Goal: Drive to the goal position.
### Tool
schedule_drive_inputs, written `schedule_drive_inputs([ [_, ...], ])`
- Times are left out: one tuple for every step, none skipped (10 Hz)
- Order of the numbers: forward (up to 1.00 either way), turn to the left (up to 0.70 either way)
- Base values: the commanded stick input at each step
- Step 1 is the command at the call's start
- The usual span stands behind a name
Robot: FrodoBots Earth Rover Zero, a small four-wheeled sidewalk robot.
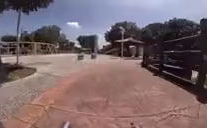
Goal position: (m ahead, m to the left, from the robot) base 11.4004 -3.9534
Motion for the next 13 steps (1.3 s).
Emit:
schedule_drive_inputs([
  [0.7, 0.0],
  [0.7, 0.0],
  [0.7, 0.0],
  [0.7, 0.0],
  [0.7, 0.0],
  [0.7, 0.0],
  [0.7, 0.0],
  [0.7, 0.0],
  [0.7, 0.0],
  [0.7, 0.0],
  [0.7, 0.0],
  [0.7, 0.0],
  [0.7, 0.0],
])
